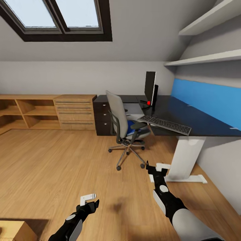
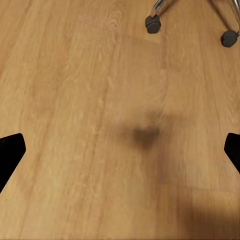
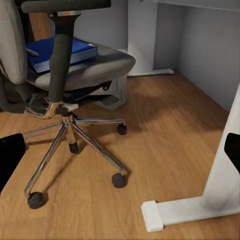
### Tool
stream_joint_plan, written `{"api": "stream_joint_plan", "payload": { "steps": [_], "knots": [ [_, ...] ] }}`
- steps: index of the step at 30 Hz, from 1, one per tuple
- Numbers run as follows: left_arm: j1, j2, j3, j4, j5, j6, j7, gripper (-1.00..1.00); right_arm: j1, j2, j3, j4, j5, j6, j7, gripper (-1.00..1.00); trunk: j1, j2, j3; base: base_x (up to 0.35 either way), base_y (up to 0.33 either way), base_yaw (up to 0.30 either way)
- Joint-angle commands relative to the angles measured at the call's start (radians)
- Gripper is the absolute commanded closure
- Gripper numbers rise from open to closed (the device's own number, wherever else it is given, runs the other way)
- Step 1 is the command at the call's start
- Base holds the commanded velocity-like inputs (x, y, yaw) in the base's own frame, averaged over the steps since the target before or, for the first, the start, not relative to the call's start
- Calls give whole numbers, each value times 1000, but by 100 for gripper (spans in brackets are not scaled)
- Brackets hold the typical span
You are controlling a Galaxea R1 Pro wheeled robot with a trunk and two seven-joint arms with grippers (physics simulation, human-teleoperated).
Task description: In the bedroom, organize the workspace by keeping the computer under the desk, ensuring the monitor is on the desk, placing the keyboard on the desk next to the monitor, placing the mouse on the desk next to the keyboard, moving the folder from the swivel chair onto the desk next to the mouse, stacking the notebook on top of the folder with the pen on top of the notebook, and positioning the swivel chair next to the desk.
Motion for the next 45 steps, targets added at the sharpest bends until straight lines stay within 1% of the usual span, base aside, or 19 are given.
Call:
{"api": "stream_joint_plan", "payload": {
  "steps": [1, 11, 18, 28, 45],
  "knots": [
    [-1, -1, 5, 0, 9, 0, -6, -100, -1, -1, 8, 1, -8, -8, -8, -100, 4, -8, -4, 0, 0, 0],
    [-1, -1, 5, 0, 9, 0, -6, -100, 0, 2, 9, 16, -8, -27, -10, -100, 42, -78, -31, 0, 0, 0],
    [-1, -1, 5, 0, 9, 0, -6, -100, 1, 3, 9, 17, -8, -29, -10, -100, 69, -127, -44, 0, 0, 0],
    [-1, -1, 6, 0, 9, 0, -6, -100, 1, 3, 8, 16, -7, -79, -11, -100, 107, -197, -60, 0, 0, 0],
    [-1, -1, 6, 0, 9, 0, -6, -100, 2, 3, 8, 16, -6, -86, -11, -100, 172, -316, -91, 0, 0, 0]
  ]
}}
